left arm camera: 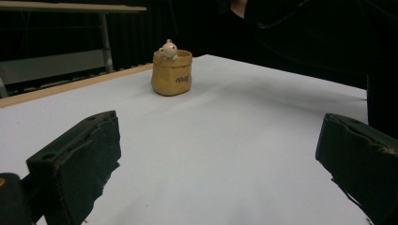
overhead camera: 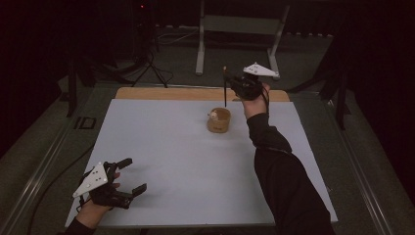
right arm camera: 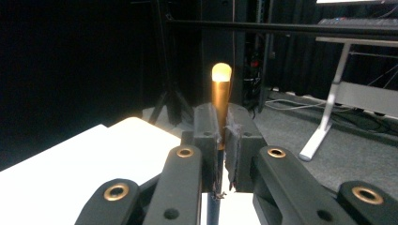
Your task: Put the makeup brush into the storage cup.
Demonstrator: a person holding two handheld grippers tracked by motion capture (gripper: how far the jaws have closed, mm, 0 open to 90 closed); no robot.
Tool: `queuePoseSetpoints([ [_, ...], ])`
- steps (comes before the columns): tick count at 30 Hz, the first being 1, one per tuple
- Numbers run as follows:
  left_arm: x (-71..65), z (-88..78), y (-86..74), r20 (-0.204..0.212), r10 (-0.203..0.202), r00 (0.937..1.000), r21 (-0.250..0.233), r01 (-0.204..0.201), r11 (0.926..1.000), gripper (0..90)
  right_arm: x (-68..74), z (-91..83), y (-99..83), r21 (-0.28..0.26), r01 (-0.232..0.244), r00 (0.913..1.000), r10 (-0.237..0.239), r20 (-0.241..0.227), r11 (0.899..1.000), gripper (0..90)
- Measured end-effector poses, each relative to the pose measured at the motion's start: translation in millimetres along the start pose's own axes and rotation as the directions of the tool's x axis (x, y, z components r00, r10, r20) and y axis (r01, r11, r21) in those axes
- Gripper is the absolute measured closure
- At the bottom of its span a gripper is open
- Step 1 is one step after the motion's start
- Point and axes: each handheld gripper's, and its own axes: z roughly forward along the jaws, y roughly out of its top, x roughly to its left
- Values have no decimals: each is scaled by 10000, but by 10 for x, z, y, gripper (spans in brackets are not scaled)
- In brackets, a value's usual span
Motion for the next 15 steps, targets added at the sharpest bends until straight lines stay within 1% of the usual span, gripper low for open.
queuePoseSetpoints([
  [4, 1, 1, 0, 5, -4, 10000, 8, 4, 10000, 16, -16, 40, -70, 49, -239, 9997, 239, -63, 9997, 838],
  [7, 0, 3, 0, 10, 5, 10000, 12, -5, 10000, 17, -19, 66, -112, 176, -127, 9999, 129, -98, 9998, 838],
  [10, 1, 3, 0, 11, -5, 10000, 24, 5, 10000, 16, -21, 94, -182, 350, 34, 10000, -34, -6, 9994, 839],
  [12, 0, 3, 0, 3, -2, 10000, 24, 2, 10000, 17, -21, 109, -235, 465, -84, 9999, 81, 66, 9989, 838],
  [15, 2, 1, 0, 11, -18, 10000, 36, 18, 10000, 17, -21, 127, -303, 677, -461, 9988, 449, 190, 9966, 838],
])
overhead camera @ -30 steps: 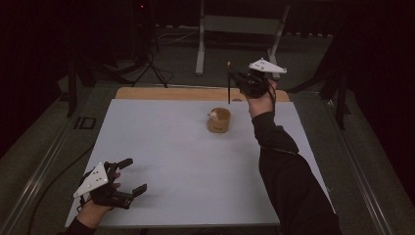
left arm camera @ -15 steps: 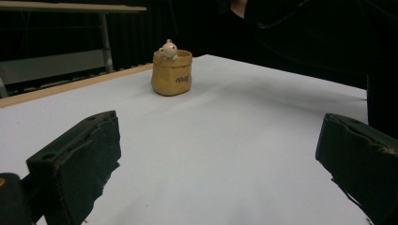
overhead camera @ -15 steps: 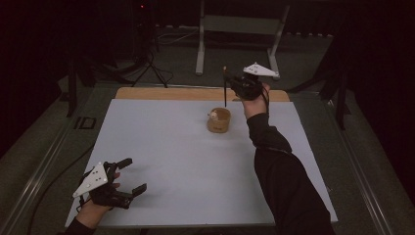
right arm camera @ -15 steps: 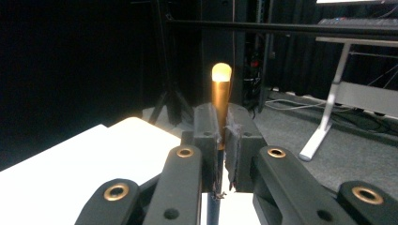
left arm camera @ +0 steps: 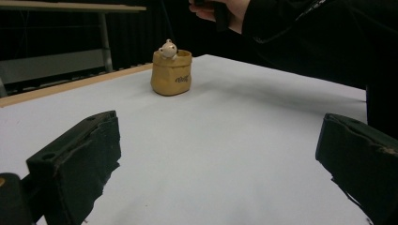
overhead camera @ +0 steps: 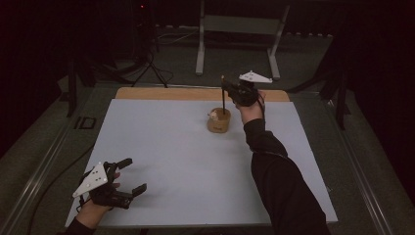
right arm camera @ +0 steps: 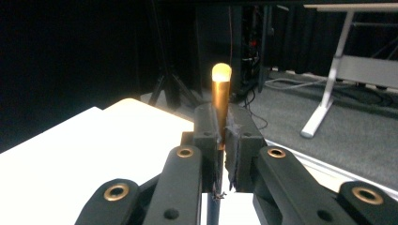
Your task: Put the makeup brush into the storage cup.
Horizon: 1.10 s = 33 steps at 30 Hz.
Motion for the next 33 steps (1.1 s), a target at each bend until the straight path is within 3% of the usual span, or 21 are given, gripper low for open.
queuePoseSetpoints([
  [4, 0, 2, -1, 14, -5, 10000, 19, 5, 10000, 17, 12, 14, -60, 273, -153, 9999, 151, 57, 9995, 838],
  [6, 0, 2, 0, 15, 6, 10000, 28, -6, 10000, 16, 14, 17, -84, 434, -526, 9986, 527, -12, 9977, 838],
  [10, 0, 3, 0, 28, -24, 10000, 49, 24, 10000, 16, 26, 14, -120, 689, -421, 9984, 393, 411, 9967, 838],
  [20, 3, 2, -2, 45, -56, 10000, 51, 56, 10000, 16, 57, 66, -209, 1409, -461, 9987, 427, 272, 9890, 836],
  [27, 5, 1, -4, 51, -111, 9999, 25, 111, 9999, 16, 82, 92, -261, 1927, -414, 9980, 313, 552, 9804, 837],
  [29, 7, 3, -4, 56, -99, 9999, 35, 99, 9999, 17, 67, 93, -265, 2054, -592, 9975, 501, 495, 9769, 838],
  [33, 3, 6, -3, 63, -91, 9999, 68, 91, 9999, 16, 69, 92, -269, 2275, -503, 9978, 392, 529, 9725, 835],
])
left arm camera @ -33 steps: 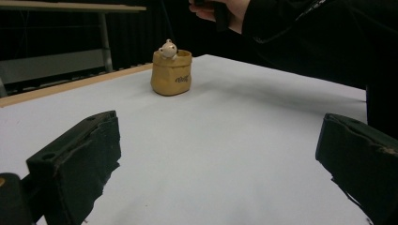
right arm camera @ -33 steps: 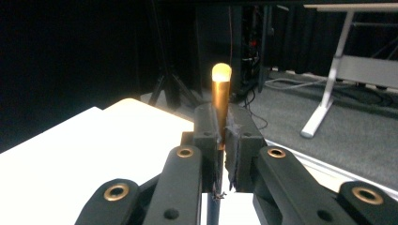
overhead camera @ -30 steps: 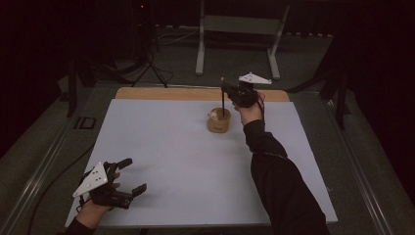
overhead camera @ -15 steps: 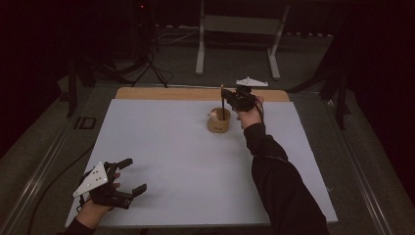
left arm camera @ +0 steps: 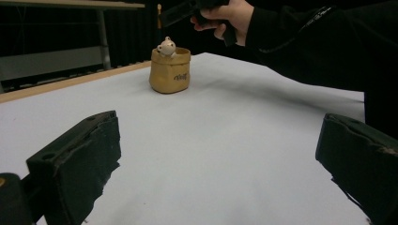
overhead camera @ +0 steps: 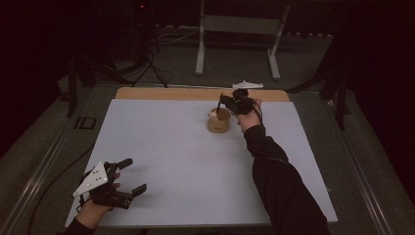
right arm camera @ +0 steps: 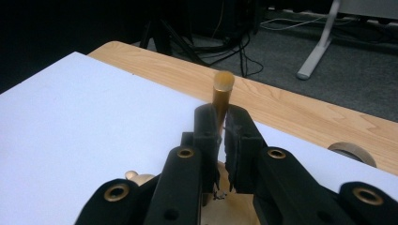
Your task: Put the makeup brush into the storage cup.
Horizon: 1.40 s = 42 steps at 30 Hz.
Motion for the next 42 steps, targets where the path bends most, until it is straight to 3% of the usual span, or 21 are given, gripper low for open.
queuePoseSetpoints([
  [1, 2, -1, 1, -2, -3, 10000, -5, 3, 10000, 16, -9, -1, 4, 44, -82, 9999, 83, -114, 10000, 785],
  [4, 2, -5, 4, -19, 11, 10000, -24, -11, 10000, 16, -7, -14, 16, 93, -287, 9996, 287, -68, 9995, 382],
  [6, 2, -3, 3, -24, 4, 10000, -31, -4, 10000, 16, 3, -27, 22, 304, -97, 9999, 98, -40, 9995, 242],
  [9, 0, -2, 4, -17, 34, 10000, -24, -34, 10000, 16, -24, -53, 36, 545, -104, 9996, 119, -257, 9985, 148],
  [13, -2, 2, 6, -14, 52, 10000, -11, -52, 10000, 16, -66, -97, 61, 906, 86, 9996, -60, -280, 9958, 114],
  [21, -4, 4, 8, -14, 48, 10000, -32, -48, 10000, 16, -112, -240, 144, 810, 181, 9996, -164, -221, 9966, 103],
  [33, -7, 6, 14, -10, 66, 10000, -47, -66, 10000, 16, -21, -448, 332, 539, 256, 9962, -210, -841, 9982, 102],
  [42, -9, 9, 17, 1, 90, 10000, -27, -90, 10000, 16, 16, -570, 399, 689, 383, 9879, -274, -1527, 9969, 103],
])
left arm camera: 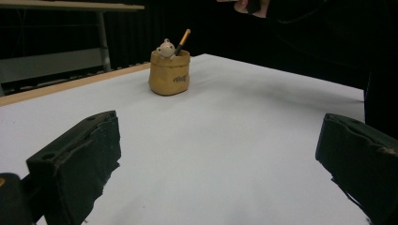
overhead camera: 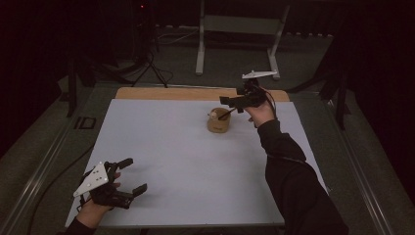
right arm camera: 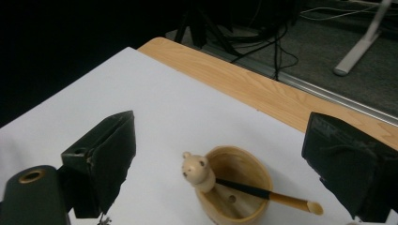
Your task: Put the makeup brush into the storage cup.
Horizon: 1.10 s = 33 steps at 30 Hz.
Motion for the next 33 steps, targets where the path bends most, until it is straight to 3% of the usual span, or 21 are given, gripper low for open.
queuePoseSetpoints([
  [15, -5, 4, 1, 30, 12, 10000, 10, -12, 10000, 16, 235, -304, -22, -280, 795, 9953, -809, -537, 9964, 120],
  [27, -8, 5, 1, 29, 40, 10000, 38, -41, 10000, 16, 376, -568, -164, -479, 1388, 9857, -1427, -894, 9892, 119],
  [30, -7, 3, 1, 40, 27, 10000, 28, -27, 10000, 16, 421, -655, -236, -527, 1595, 9792, -1648, -1183, 9858, 116],
  [33, -9, 5, 1, 46, 33, 10000, 42, -33, 10000, 16, 451, -699, -290, -635, 1746, 9764, -1811, -1178, 9826, 116],
])
